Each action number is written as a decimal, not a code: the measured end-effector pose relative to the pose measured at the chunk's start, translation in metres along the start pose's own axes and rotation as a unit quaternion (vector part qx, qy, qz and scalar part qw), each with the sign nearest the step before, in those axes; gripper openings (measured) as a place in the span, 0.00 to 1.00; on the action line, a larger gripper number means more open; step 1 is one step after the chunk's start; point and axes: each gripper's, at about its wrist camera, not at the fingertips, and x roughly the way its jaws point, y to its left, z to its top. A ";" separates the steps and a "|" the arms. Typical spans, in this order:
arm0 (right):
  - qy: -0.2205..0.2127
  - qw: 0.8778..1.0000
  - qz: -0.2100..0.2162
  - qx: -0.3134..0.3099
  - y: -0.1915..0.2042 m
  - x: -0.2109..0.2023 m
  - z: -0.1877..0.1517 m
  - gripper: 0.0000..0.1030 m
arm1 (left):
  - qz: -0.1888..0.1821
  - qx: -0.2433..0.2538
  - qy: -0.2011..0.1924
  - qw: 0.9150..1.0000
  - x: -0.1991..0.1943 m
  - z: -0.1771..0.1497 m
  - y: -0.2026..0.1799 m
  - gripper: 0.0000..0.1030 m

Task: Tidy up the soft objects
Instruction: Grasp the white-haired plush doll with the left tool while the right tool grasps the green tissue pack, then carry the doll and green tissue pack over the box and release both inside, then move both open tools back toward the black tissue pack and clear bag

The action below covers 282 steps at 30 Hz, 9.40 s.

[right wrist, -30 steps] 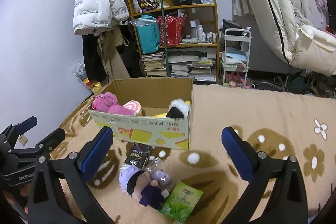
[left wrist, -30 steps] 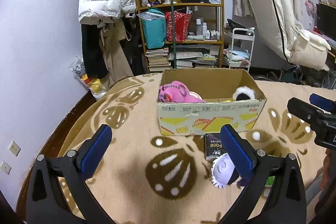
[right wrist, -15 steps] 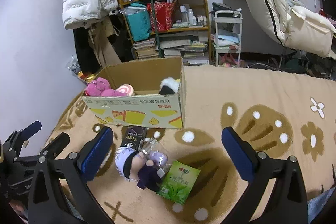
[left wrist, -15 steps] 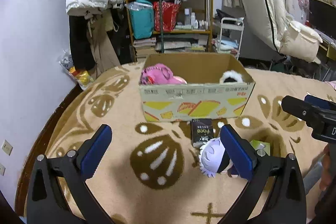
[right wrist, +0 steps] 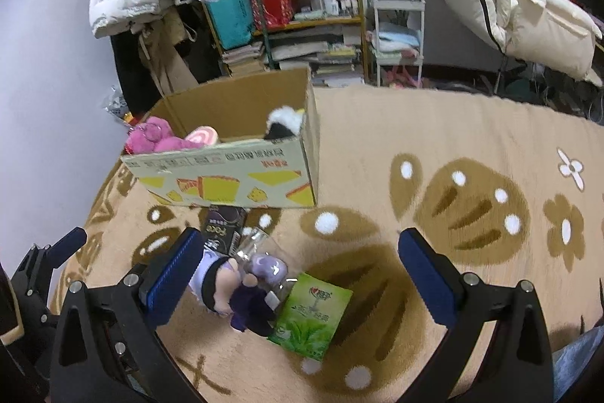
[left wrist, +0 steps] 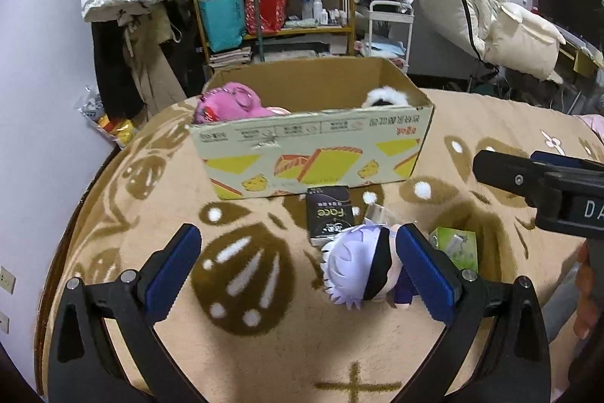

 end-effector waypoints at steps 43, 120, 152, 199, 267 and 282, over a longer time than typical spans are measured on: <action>0.195 0.972 0.045 0.126 -0.034 0.099 -0.033 0.59 | -0.107 0.033 0.119 0.987 0.087 -0.016 -0.037 0.86; -0.236 0.966 0.026 -0.099 0.053 -0.026 0.051 0.55 | 0.055 -0.029 -0.162 0.985 -0.024 0.063 0.028 0.65; -0.217 0.968 0.038 -0.120 0.052 0.037 0.092 0.55 | 0.034 -0.042 -0.128 0.990 0.047 0.101 0.041 0.66; -0.159 0.982 0.099 -0.005 0.013 0.047 0.093 0.81 | 0.036 -0.032 -0.126 0.991 0.051 0.101 0.035 0.92; 0.029 0.999 -0.008 -0.030 0.015 0.055 0.004 1.00 | -0.025 -0.060 0.066 0.996 0.074 0.036 0.040 0.94; 0.123 0.991 -0.029 -0.039 0.015 0.097 -0.014 0.96 | -0.069 -0.068 0.128 0.987 0.122 0.024 0.029 0.94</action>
